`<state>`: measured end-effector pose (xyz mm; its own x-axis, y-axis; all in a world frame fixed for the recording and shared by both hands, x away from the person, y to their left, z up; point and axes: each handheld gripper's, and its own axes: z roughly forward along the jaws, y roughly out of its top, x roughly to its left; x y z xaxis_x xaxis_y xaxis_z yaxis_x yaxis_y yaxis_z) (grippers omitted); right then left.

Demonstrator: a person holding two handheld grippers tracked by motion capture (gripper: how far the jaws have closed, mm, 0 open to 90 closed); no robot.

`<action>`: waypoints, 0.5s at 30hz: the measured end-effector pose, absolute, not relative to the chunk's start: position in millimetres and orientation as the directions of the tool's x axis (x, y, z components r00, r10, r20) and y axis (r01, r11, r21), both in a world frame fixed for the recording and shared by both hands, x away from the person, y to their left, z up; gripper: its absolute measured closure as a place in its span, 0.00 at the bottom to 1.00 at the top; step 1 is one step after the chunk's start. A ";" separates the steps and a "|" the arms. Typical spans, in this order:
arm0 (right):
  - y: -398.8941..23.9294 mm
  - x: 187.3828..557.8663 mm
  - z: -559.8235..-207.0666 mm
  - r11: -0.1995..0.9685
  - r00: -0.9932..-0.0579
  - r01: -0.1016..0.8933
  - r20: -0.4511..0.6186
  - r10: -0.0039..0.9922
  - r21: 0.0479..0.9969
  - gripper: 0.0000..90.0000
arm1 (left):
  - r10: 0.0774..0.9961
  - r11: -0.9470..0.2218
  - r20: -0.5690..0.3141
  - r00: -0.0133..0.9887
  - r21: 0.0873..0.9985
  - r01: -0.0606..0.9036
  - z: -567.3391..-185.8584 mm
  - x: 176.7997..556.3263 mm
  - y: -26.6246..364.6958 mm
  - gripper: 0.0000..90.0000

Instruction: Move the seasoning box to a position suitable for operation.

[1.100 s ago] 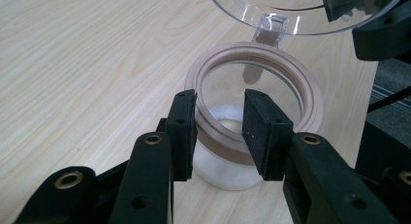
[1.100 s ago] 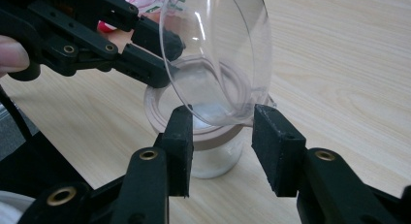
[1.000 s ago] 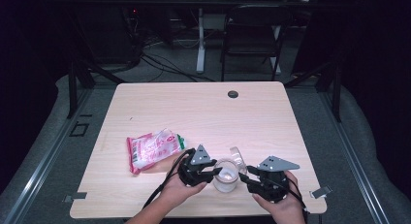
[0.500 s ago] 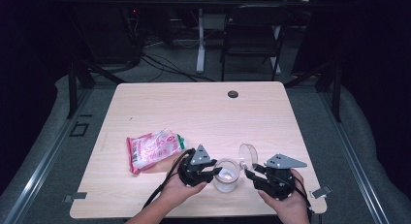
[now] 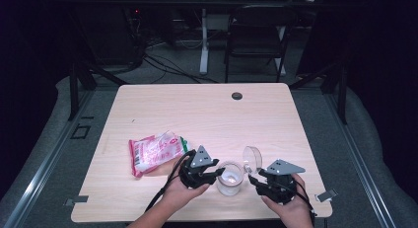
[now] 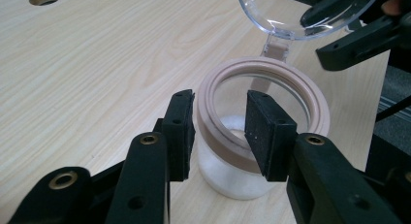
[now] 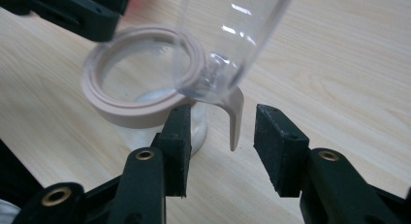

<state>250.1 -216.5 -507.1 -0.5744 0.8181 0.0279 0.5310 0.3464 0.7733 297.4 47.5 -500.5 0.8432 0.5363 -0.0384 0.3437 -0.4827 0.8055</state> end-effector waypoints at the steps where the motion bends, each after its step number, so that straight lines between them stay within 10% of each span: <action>1: -217.4 251.9 -511.0 0.339 -0.573 0.537 0.038 0.819 0.772 0.65 | 0.535 -0.485 -0.038 0.844 0.804 0.344 -500.3 298.0 48.2 0.71; 15: -222.7 274.6 -545.6 0.289 -0.581 0.589 0.148 0.801 0.754 0.72 | 0.569 -0.466 -0.039 0.821 0.808 0.362 -497.0 299.3 61.1 0.71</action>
